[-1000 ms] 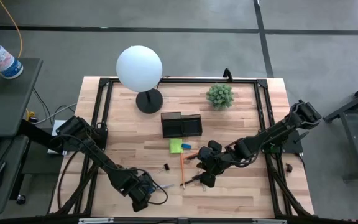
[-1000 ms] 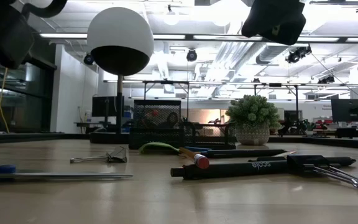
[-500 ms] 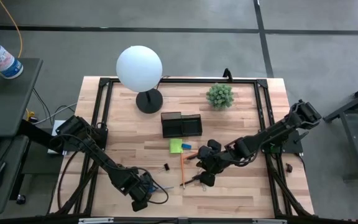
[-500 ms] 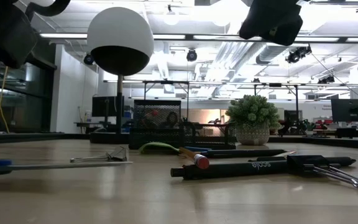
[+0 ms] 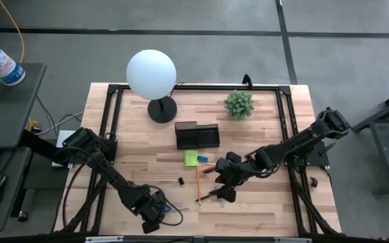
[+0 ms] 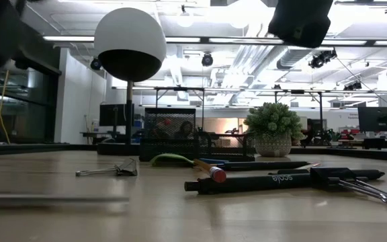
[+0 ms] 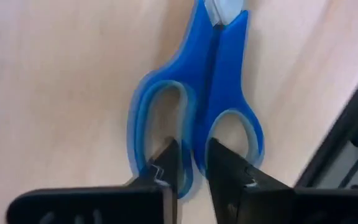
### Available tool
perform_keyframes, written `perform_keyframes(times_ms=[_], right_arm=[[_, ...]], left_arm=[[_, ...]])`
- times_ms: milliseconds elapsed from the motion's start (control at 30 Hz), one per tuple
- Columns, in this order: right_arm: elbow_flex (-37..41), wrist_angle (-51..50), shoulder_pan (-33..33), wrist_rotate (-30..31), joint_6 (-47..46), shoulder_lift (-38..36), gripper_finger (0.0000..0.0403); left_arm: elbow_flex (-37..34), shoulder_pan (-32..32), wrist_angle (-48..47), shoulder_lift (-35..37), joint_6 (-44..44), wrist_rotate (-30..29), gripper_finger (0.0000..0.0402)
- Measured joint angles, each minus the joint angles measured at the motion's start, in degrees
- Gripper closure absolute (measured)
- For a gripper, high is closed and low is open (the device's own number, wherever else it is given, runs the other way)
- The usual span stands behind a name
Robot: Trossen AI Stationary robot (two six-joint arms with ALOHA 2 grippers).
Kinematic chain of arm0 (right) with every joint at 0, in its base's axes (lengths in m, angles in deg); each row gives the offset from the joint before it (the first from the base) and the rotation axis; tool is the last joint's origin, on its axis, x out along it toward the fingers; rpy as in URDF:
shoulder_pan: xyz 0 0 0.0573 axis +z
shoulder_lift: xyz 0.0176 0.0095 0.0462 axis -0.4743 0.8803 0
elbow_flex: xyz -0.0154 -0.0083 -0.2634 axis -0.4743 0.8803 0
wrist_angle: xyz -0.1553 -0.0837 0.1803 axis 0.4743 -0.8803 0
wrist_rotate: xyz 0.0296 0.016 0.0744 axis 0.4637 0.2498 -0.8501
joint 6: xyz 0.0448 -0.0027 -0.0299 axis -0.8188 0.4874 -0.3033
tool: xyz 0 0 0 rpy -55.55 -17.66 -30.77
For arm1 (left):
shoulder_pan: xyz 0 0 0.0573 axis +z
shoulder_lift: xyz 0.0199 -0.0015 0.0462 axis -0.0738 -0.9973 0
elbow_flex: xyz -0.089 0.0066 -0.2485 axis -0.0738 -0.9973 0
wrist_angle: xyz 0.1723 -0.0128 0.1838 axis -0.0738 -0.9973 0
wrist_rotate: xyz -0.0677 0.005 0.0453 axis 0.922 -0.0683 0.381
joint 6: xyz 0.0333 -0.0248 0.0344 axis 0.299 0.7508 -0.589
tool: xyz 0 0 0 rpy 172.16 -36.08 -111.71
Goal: Pick and place office supplies into organizer
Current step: Put the blue scissors into the top left side of the desk organizer
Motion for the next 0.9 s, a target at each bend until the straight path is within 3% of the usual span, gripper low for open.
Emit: perform_keyframes(times_ms=[200,533,900], right_arm=[[0.00,-4.17,1.45,4.14,-0.04,-4.54,0.0402],[0.00,-9.35,4.24,11.73,-0.90,-8.35,0.0402],[0.00,-9.87,5.29,14.74,-0.70,-8.35,0.0402]], left_arm=[[1.36,0.13,-2.73,0.73,-0.44,-0.75,0.0400],[1.49,0.13,-3.86,2.52,0.06,1.02,0.0400],[3.93,0.19,-8.19,3.96,1.09,0.78,0.0400]])
